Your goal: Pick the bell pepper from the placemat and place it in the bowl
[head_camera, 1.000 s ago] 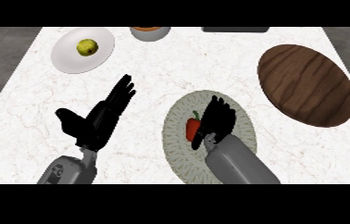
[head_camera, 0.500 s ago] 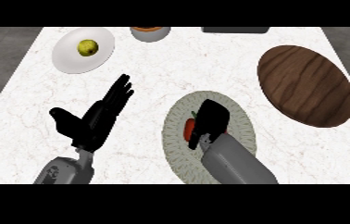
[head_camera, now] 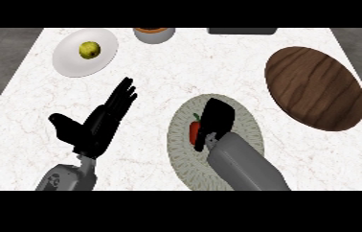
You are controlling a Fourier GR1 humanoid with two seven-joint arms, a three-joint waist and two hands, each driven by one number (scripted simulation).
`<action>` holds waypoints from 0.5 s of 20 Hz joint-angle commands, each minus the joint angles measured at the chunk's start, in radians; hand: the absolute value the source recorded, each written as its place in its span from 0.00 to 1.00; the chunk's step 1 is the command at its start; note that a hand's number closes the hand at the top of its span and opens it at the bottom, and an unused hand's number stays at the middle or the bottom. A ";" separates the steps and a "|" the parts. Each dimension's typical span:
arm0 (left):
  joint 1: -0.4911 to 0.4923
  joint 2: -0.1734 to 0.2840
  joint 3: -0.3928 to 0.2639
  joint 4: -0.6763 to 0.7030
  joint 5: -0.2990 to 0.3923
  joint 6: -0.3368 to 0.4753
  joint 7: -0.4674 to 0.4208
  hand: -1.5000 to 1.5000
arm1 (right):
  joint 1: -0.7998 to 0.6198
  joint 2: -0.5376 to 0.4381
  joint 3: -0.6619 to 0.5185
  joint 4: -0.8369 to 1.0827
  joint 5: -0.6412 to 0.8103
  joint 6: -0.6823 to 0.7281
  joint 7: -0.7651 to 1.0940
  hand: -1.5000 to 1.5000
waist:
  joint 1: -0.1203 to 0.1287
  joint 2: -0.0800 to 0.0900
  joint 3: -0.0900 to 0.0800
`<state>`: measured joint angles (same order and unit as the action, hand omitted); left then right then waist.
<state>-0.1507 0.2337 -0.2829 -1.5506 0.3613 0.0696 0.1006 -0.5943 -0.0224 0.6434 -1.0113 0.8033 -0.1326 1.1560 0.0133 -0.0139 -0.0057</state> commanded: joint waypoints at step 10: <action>0.017 -0.044 0.028 0.035 -0.051 -0.007 -0.024 0.50 | -0.034 -0.070 -0.095 -0.167 0.127 0.132 0.075 1.00 | -0.021 0.010 0.005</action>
<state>-0.1490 0.1997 -0.2638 -1.5446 0.3242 0.0726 0.1162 -0.5946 -0.0803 0.5758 -1.0840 0.8828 -0.0549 1.0790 -0.0009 -0.0052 -0.0004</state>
